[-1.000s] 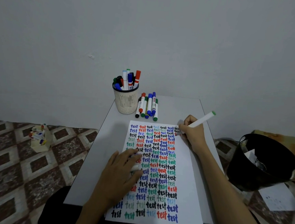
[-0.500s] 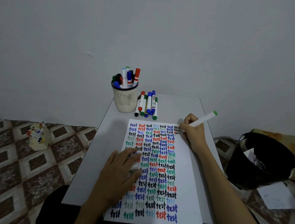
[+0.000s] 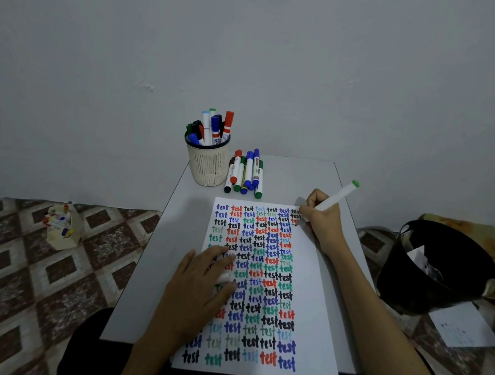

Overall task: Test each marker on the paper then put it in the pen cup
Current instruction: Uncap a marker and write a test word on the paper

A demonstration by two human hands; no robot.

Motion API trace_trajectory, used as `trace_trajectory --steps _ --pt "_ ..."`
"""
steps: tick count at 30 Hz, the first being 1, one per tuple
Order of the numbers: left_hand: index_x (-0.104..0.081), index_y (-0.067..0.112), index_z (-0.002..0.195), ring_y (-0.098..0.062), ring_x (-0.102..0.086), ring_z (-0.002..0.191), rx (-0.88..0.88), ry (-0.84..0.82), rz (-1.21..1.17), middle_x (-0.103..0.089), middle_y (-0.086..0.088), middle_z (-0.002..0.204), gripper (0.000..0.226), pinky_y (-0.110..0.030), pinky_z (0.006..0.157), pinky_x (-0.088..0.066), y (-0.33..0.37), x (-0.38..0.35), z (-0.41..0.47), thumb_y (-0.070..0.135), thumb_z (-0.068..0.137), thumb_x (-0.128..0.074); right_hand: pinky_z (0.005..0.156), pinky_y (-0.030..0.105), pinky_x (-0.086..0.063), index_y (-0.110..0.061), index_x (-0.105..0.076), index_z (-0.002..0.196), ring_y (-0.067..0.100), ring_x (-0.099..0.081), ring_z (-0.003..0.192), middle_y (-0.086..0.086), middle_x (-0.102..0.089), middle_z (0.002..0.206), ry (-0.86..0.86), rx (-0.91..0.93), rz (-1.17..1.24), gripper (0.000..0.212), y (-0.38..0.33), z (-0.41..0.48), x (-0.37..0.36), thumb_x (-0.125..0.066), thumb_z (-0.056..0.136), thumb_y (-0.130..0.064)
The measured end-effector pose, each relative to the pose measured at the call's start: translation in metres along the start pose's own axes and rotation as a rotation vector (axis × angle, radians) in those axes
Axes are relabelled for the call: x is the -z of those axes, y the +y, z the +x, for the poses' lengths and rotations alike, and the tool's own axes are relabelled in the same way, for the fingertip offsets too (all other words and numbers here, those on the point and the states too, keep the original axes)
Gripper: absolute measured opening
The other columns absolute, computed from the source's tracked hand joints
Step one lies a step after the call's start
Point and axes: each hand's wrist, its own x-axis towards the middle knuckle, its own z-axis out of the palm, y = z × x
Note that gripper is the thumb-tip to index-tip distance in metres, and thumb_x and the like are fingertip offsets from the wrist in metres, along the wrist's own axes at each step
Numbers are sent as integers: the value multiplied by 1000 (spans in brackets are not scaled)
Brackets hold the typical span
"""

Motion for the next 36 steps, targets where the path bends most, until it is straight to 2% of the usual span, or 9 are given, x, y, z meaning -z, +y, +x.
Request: trace_trajectory --steps 7,15,18,22,27,31,36 --pt "-40 30 140 1 -25 136 1 -2 0 -33 15 147 61 -37 117 -9 0 0 0 62 92 -20 44 17 -37 -6 -42 68 11 -39 50 6 -38 58 -3 33 -30 27 0 -1 0 -54 76 18" --pt "-43 29 139 -1 -28 135 0 9 4 -36 14 146 61 -36 117 -9 0 0 0 62 93 -21 44 20 -39 -9 -40 64 12 -41 49 7 -39 58 68 32 -17 32 6 2 2 -54 78 16" --pt "-42 30 139 -1 -28 135 4 5 1 -35 14 146 62 -36 117 -9 0 0 0 63 92 -19 45 20 -42 -7 -42 66 16 -42 52 8 -40 59 48 28 -31 28 7 3 2 -54 76 16" --pt "-42 31 139 0 -29 134 14 2 5 -36 15 145 61 -35 117 -10 0 0 1 63 92 -20 43 19 -40 -11 -39 62 10 -42 48 6 -40 57 49 27 -30 35 5 2 1 -52 77 18" --pt "-44 32 138 0 -30 134 19 5 6 -37 15 145 61 -36 118 -12 0 1 0 64 91 -21 43 20 -39 -8 -41 65 17 -40 50 8 -40 58 33 16 -15 30 6 2 3 -55 75 16" --pt "-45 32 137 0 -31 133 19 14 4 -38 15 144 62 -34 117 -11 0 0 0 64 91 -21 39 17 -36 -12 -39 61 8 -39 42 7 -40 56 102 21 38 36 5 1 4 -55 80 15" --pt "-44 32 138 -1 -31 134 27 8 0 -37 16 145 63 -37 118 -14 0 1 0 66 90 -21 40 16 -36 -11 -39 63 4 -39 41 6 -39 56 110 34 10 34 4 1 1 -54 82 13"
